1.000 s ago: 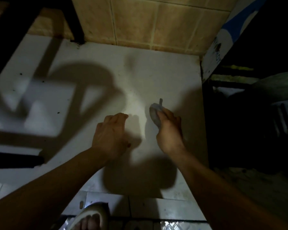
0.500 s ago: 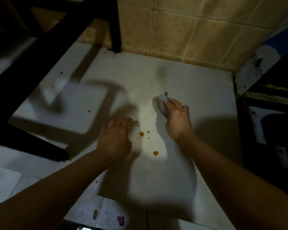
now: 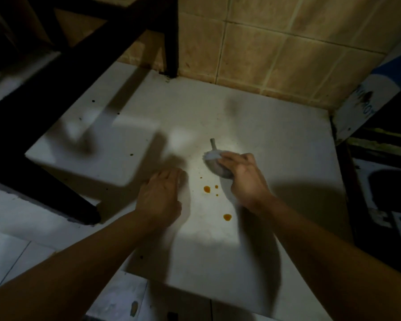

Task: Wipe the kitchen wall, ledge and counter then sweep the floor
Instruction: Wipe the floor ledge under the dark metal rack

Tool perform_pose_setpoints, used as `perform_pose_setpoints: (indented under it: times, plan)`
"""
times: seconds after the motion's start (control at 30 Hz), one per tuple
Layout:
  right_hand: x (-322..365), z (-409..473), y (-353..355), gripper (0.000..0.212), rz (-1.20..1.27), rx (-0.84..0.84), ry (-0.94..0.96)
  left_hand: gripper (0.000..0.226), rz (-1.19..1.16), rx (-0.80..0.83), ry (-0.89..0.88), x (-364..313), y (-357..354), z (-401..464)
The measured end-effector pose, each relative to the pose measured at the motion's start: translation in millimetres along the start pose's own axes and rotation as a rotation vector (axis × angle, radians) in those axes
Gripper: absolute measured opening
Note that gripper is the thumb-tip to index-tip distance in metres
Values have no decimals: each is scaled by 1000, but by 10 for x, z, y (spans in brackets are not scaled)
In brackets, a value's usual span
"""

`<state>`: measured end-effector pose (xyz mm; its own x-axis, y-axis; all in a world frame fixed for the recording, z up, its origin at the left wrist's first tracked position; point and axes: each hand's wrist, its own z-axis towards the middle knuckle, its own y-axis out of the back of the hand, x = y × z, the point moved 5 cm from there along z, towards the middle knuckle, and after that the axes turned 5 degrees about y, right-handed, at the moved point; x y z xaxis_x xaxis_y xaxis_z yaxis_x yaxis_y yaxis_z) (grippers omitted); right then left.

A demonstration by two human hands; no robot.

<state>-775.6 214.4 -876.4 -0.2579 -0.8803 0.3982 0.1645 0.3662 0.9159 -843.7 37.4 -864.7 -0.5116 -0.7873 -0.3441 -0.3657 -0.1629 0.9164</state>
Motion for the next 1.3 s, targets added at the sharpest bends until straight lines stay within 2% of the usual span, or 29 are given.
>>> perform_pose_setpoints:
  times: [0.1, 0.13, 0.2, 0.27, 0.3, 0.33, 0.43, 0.47, 0.5, 0.57, 0.67, 0.7, 0.8, 0.83, 0.97, 1.03, 1.1, 1.17, 1.3]
  plan:
    - [150, 100, -66, 68, -2, -67, -107, 43, -84, -73, 19, 137, 20, 6]
    - [269, 68, -124, 63, 24, -78, -64, 41, -102, -80, 32, 179, 24, -2]
    - [520, -97, -239, 50, 26, -98, 161, 47, -113, -78, 52, 233, 19, -26]
    - [546, -196, -312, 47, -18, -108, 352, 53, -103, -86, 38, 239, 24, -28]
    - [484, -118, -281, 48, -26, -118, 379, 55, -105, -84, 37, 249, 18, -36]
    - [381, 4, -245, 49, -21, -127, 314, 56, -109, -88, 34, 249, 14, -45]
    - [184, 298, -169, 58, -23, -128, -43, 60, -120, -119, 48, 329, -20, -117]
    - [257, 305, -183, 63, -63, -110, -86, 59, -120, -131, 49, 350, -22, -148]
    - [398, 274, -205, 66, -73, -69, -81, 56, -122, -142, 49, 368, -18, -183]
    - [728, 152, -332, 64, -64, -80, 189, 48, -108, -167, 58, 412, 24, -228]
    - [722, 199, -476, 52, -3, -7, 386, 35, -103, -195, 86, 484, 59, -275]
    - [673, 305, -432, 50, -1, -29, 366, 32, -112, -195, 84, 505, 60, -288]
    - [662, 512, -347, 48, -35, -102, 107, 39, -95, -167, 75, 583, 52, -324]
    - [799, 486, -357, 48, -37, -89, 95, 41, -86, -165, 90, 617, 53, -333]
    - [1264, 308, -668, 62, 80, 94, 453, 27, -47, -227, 103, 651, 53, -366]
    - [1133, 514, -622, 49, 139, 40, 293, 29, -81, -210, 113, 677, 18, -369]
    - [1021, 796, -608, 35, 88, -9, 100, 33, -92, -183, 138, 702, -1, -359]
    - [1133, 963, -662, 37, 73, -12, 114, 33, -73, -205, 141, 705, 20, -339]
    - [1510, 914, -758, 41, 53, 126, 284, 20, -72, -239, 115, 578, 81, -327]
